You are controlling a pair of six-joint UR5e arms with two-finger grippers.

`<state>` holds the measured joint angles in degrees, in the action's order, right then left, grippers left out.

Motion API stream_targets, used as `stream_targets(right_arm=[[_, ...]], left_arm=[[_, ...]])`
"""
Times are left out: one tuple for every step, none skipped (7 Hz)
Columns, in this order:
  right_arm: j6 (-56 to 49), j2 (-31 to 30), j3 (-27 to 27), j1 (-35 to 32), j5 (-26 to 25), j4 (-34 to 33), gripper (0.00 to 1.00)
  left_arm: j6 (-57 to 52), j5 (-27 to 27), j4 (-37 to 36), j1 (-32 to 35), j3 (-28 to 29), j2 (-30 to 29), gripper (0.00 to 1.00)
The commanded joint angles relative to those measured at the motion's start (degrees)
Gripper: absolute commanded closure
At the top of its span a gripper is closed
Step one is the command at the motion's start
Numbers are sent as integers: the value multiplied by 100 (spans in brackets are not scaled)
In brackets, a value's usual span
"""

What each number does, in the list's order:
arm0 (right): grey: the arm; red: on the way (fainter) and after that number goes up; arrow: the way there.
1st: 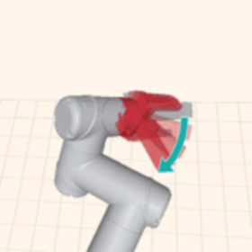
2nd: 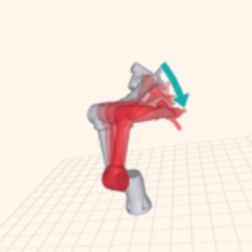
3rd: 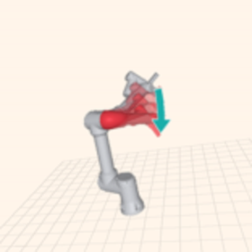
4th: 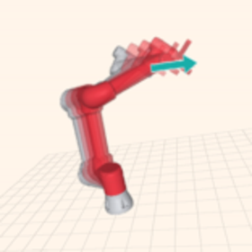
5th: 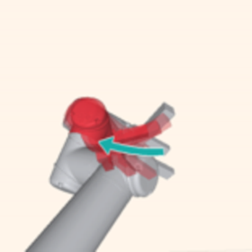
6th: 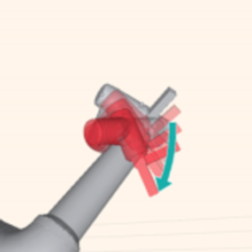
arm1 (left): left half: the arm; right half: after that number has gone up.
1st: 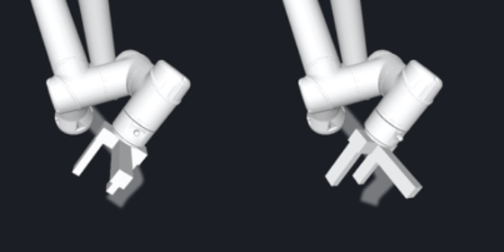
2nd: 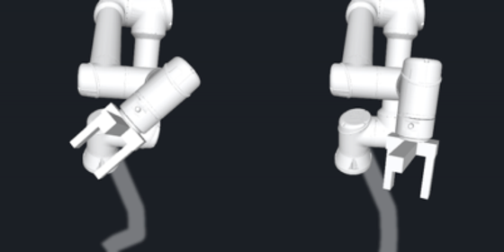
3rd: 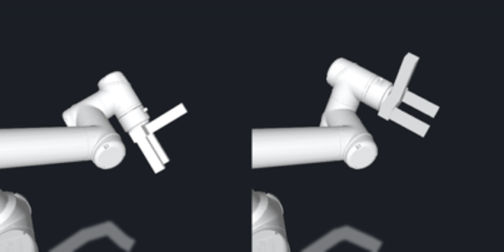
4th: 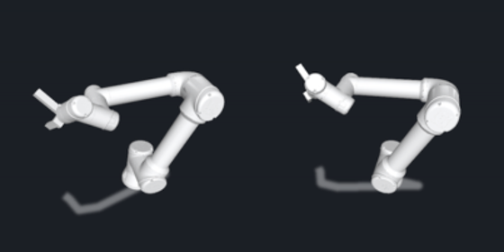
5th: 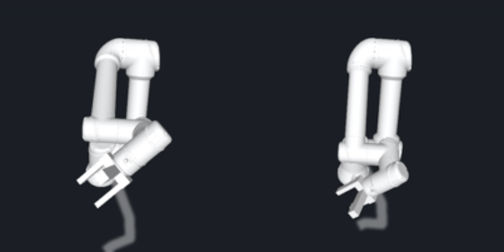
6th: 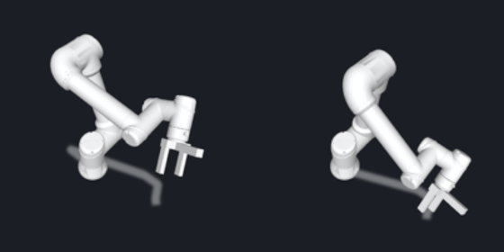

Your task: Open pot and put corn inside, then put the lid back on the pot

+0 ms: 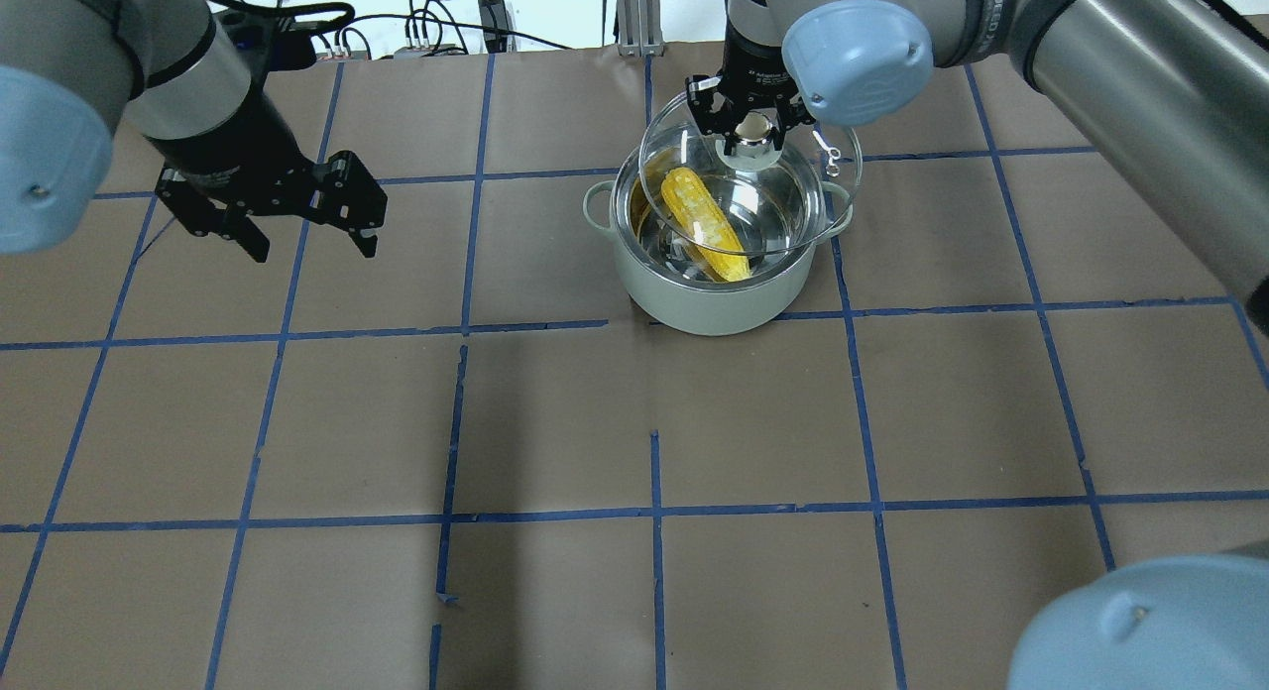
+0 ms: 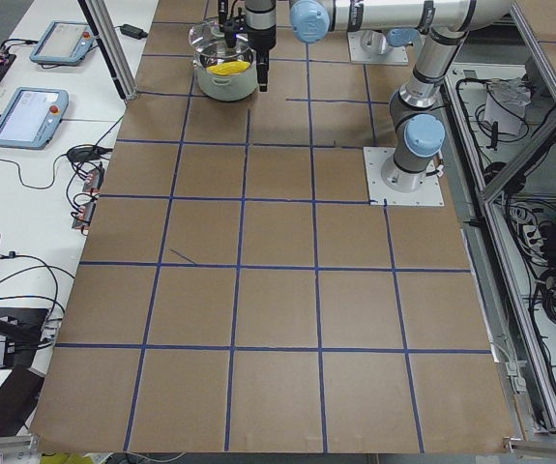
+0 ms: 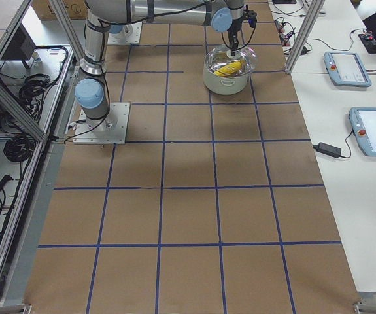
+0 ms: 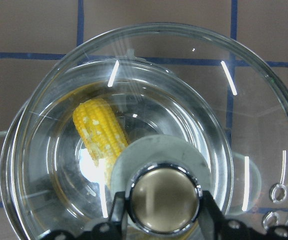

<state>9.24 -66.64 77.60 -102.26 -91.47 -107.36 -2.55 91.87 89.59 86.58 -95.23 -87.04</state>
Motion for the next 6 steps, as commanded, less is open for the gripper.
stream_targets(right_arm=[[69,89,10,-180,24,4,91],[70,107,10,-224,42,4,91],[70,168,1,-233,51,4,92],[70,195,1,-233,59,4,92],[70,221,-8,-233,59,-4,92],[70,221,-8,-233,59,-4,92]], left_arm=[[9,105,121,-89,-14,135,0],[62,-97,129,-80,108,39,0],[62,-64,225,-63,536,-153,0],[19,-38,608,-2,1010,-469,0],[-8,-46,603,8,1084,-533,0],[-8,-38,621,77,1076,-551,0]])
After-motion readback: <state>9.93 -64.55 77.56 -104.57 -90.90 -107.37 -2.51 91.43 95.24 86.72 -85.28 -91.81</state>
